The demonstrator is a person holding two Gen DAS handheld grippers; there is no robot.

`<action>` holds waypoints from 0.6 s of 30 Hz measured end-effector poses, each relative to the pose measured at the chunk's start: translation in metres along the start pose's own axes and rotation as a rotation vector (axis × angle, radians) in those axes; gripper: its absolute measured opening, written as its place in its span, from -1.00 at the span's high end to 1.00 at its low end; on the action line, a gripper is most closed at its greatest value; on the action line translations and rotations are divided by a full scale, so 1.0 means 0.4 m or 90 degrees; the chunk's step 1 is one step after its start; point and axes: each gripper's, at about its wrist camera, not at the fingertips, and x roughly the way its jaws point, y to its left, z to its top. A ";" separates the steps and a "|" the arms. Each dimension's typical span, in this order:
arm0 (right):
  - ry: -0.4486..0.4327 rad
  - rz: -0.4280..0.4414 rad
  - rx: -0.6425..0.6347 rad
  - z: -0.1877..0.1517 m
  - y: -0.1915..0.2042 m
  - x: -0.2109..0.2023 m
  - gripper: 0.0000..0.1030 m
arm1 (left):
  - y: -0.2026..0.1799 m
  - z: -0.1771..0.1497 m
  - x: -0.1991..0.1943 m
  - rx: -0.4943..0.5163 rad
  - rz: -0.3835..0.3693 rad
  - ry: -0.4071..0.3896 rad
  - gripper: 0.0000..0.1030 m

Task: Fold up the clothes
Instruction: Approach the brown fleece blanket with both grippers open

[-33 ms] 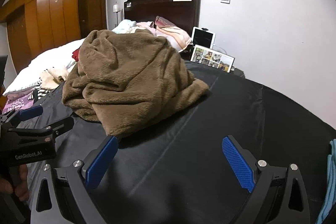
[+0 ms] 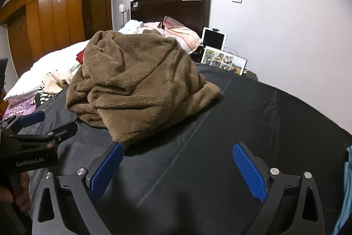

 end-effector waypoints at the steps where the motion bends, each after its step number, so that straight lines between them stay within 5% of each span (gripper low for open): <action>1: 0.001 0.000 0.000 0.001 0.001 -0.001 -0.96 | -0.003 0.001 0.002 0.002 0.004 0.002 -0.99; 10: 0.004 0.023 -0.002 0.019 0.056 0.045 -0.96 | 0.073 -0.006 0.036 -0.028 -0.014 0.026 -0.99; 18: -0.005 0.029 -0.005 0.070 0.083 0.077 -0.96 | 0.095 0.022 0.070 -0.047 0.030 0.059 -0.99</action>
